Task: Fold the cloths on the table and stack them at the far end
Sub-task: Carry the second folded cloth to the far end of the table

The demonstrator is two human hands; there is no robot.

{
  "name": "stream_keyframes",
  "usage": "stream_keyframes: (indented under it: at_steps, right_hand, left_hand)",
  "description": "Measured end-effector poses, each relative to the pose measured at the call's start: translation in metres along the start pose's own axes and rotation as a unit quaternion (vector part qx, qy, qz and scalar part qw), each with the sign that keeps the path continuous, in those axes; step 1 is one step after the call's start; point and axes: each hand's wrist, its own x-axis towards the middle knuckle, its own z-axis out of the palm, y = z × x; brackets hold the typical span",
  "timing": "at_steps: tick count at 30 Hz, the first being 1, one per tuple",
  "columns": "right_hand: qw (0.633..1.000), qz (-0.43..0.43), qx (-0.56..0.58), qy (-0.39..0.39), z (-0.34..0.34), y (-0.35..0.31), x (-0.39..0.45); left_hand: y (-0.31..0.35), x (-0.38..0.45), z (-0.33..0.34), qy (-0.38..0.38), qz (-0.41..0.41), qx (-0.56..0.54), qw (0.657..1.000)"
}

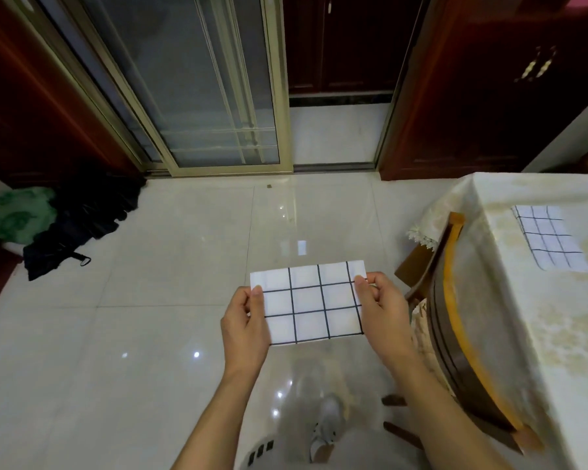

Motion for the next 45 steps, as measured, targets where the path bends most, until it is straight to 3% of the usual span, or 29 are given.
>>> stream_keyframes:
  at_steps: [11,20,34,40,45]
  right_hand:
    - [1.000,0.012,-0.016,-0.003,-0.024,0.001,0.088]
    - [0.998,0.013,-0.001,0.063,-0.032,0.002,0.157]
    - [0.975,0.064,-0.044,0.210,-0.012,-0.026,0.332]
    - [0.959,0.097,-0.023,0.267,-0.026,-0.026,0.365]
    - [0.924,0.142,-0.006,0.354,-0.062,-0.010,0.370]
  left_hand:
    - [0.041,0.056,0.066,-0.014,0.022,0.010,1.000]
    - [0.054,0.127,0.127,-0.075,0.036,0.019,0.996]
    - [0.115,0.325,0.238,-0.208,0.103,0.030,0.972]
    - [0.134,0.366,0.291,-0.277,0.123,0.033,0.952]
    - [0.148,0.365,0.356,-0.358,0.133,0.063,0.922]
